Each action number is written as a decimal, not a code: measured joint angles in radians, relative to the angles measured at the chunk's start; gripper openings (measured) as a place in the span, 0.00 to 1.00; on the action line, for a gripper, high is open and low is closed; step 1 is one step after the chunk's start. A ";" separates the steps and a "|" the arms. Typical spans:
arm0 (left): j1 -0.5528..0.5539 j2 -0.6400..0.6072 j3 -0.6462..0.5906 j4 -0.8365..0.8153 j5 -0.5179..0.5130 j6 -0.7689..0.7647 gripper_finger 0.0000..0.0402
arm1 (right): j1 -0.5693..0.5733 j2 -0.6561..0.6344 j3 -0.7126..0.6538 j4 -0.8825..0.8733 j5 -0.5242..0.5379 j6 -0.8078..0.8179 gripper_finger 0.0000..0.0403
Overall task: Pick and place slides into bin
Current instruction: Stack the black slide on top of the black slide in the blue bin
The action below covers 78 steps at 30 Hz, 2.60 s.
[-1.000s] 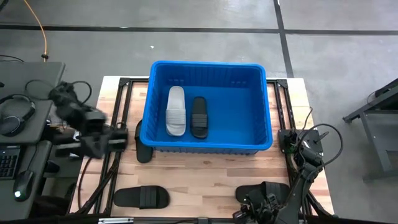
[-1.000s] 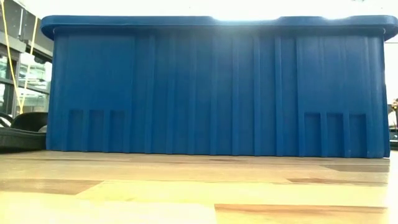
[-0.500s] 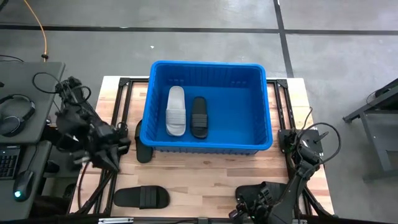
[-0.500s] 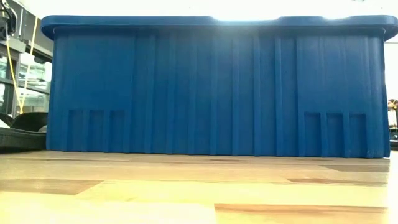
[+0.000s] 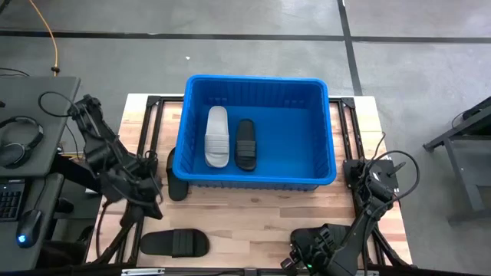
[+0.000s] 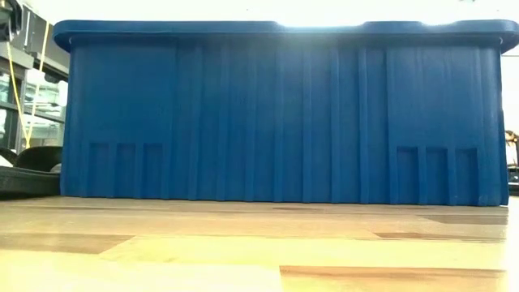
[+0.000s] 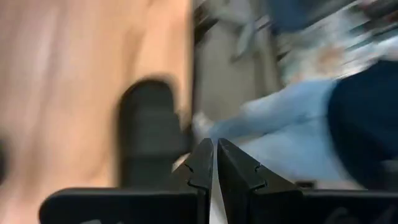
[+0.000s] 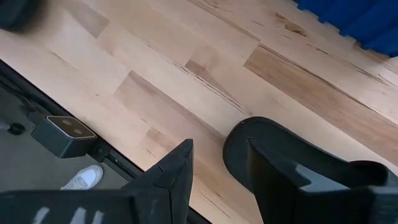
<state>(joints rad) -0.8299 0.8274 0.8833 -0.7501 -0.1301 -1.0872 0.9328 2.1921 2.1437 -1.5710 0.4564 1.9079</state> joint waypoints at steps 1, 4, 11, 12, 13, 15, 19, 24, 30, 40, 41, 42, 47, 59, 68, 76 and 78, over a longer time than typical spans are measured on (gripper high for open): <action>-0.007 0.020 0.000 -0.042 0.002 -0.015 0.04 | 0.001 0.000 0.000 0.000 0.002 0.001 0.34; -0.016 0.107 0.001 -0.162 0.014 -0.004 0.04 | 0.002 0.000 0.000 0.000 0.005 0.002 0.34; -0.015 0.284 0.000 -0.456 -0.088 -0.064 0.04 | -0.003 0.000 0.000 0.000 0.045 0.003 0.34; -0.015 0.302 0.000 -0.457 -0.136 -0.045 0.04 | -0.003 0.000 0.000 0.000 0.048 0.003 0.34; -0.015 0.318 0.000 -0.453 -0.183 -0.018 0.04 | -0.005 0.000 0.000 0.000 0.049 0.003 0.34; -0.014 0.344 0.000 -0.437 -0.273 0.046 0.04 | -0.009 0.000 0.000 0.000 0.049 0.003 0.34; -0.014 0.402 0.000 -0.445 -0.358 0.088 0.04 | -0.009 0.000 0.000 0.000 0.048 0.005 0.34; -0.014 0.458 -0.011 -0.547 -0.357 0.060 0.04 | -0.004 0.000 0.000 0.001 0.054 0.027 0.34; -0.014 0.513 -0.088 -0.534 -0.345 -0.017 0.04 | 0.001 0.000 0.000 0.000 0.053 -0.034 0.34; 0.007 0.607 -0.134 -0.522 -0.211 -0.108 0.10 | 0.006 0.000 0.000 0.000 0.095 -0.087 0.34; 0.021 0.610 -0.134 -0.520 -0.200 -0.113 0.14 | 0.006 0.000 0.000 0.000 0.098 -0.095 0.34; 0.034 0.610 -0.134 -0.532 -0.198 -0.121 0.18 | 0.006 0.000 0.000 0.000 0.100 -0.104 0.34; 0.124 0.608 -0.133 -0.561 -0.236 -0.102 0.41 | 0.008 0.000 0.000 0.000 0.090 -0.118 0.34; 0.172 0.617 -0.135 -0.506 -0.263 0.199 0.61 | 0.041 0.000 0.000 0.000 0.095 -0.067 0.34; 0.175 0.617 -0.135 -0.502 -0.144 0.190 0.49 | 0.048 0.018 0.000 -0.001 0.115 0.001 0.34; 0.175 0.613 -0.108 -0.528 -0.045 0.232 0.36 | 0.031 0.034 0.000 0.000 0.100 -0.020 0.34; 0.166 0.613 -0.080 -0.535 -0.042 0.276 0.34 | 0.024 0.039 0.000 0.000 0.086 -0.038 0.34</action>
<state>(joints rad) -0.6636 1.4403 0.8037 -1.2848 -0.1718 -0.8110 0.9569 2.2311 2.1437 -1.5707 0.5425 1.8698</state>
